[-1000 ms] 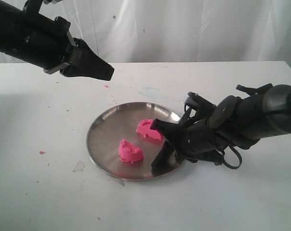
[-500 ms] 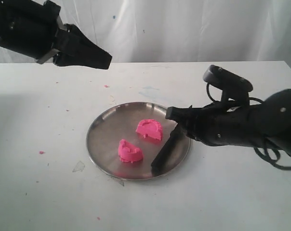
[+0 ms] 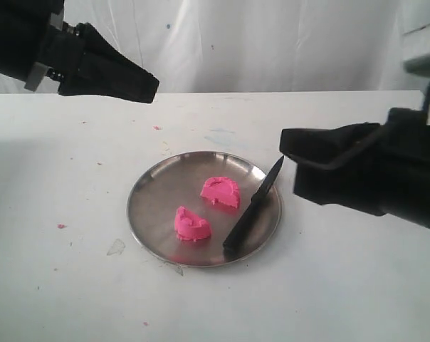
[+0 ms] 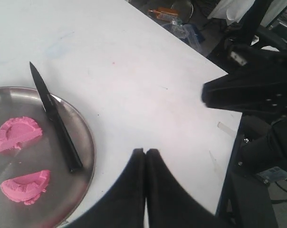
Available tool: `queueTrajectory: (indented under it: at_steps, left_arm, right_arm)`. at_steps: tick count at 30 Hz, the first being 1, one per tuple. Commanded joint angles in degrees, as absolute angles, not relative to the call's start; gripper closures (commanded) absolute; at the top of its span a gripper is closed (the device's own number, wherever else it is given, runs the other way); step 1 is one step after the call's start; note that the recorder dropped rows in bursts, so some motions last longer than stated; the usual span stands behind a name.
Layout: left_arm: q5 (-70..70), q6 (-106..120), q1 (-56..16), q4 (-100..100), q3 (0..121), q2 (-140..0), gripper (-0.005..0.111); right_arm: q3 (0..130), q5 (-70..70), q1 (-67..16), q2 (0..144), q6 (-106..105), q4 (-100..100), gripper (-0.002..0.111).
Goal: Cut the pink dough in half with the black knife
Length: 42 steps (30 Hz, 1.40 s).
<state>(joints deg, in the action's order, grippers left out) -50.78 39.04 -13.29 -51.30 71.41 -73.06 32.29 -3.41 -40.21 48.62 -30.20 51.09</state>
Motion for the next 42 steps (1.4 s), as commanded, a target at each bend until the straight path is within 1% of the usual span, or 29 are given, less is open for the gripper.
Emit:
queueTrajectory:
  at_steps: [1, 6, 9, 20, 24, 26, 27, 29, 31, 34, 36, 42]
  left_arm:
    - [-51.6, 38.96, -13.33, -52.14, 71.07, -72.41, 0.107]
    - [-50.43, 38.96, -13.33, -51.6, 71.07, -72.41, 0.107]
    - [-49.61, 38.96, -13.33, -50.81, 71.07, -72.41, 0.107]
    - [-49.28, 38.96, -13.33, -50.51, 71.07, -72.41, 0.107]
    - [-49.28, 38.96, -13.33, -50.51, 71.07, -72.41, 0.107]
    - [-49.12, 38.96, -13.33, -50.5, 71.07, -72.41, 0.107]
    - [-49.12, 38.96, -13.33, -50.5, 71.07, -72.41, 0.107]
    - [-49.11, 38.96, -13.33, -50.38, 71.07, -72.41, 0.107]
    - [-49.11, 38.96, -13.33, -50.04, 71.07, -72.41, 0.107]
    - [-49.11, 38.96, -13.33, -50.04, 71.07, -72.41, 0.107]
    - [-49.11, 38.96, -13.33, -50.04, 71.07, -72.41, 0.107]
    - [-49.11, 38.96, -13.33, -50.04, 71.07, -72.41, 0.107]
  right_arm:
    - [31.8, -6.46, -40.66, 41.43, -31.3, 50.79, 0.108]
    - [31.8, -10.31, -40.66, 36.55, -31.3, 51.08, 0.108]
    - [31.8, -10.31, -40.66, 35.16, -31.3, 51.08, 0.108]
    - [31.92, -9.92, -40.66, 34.15, -29.7, 51.46, 0.108]
    - [28.56, -5.9, -40.54, 33.8, -24.45, 51.55, 0.108]
    - [25.11, -4.69, -40.44, 32.54, -19.91, 44.24, 0.108]
    - [22.62, -4.55, -39.64, 30.99, -11.83, 34.66, 0.108]
    - [18.23, -2.07, -36.98, 27.34, -2.93, 25.12, 0.108]
    - [13.48, -1.79, -32.1, 21.81, -1.08, 20.8, 0.108]
    - [8.07, -6.34, -25.36, 14.3, 2.17, 11.49, 0.108]
    - [5.88, -9.83, -21.35, 9.48, 3.31, 9.15, 0.108]
    - [1.64, -10.19, -17.89, 2.68, 3.18, 8.77, 0.108]
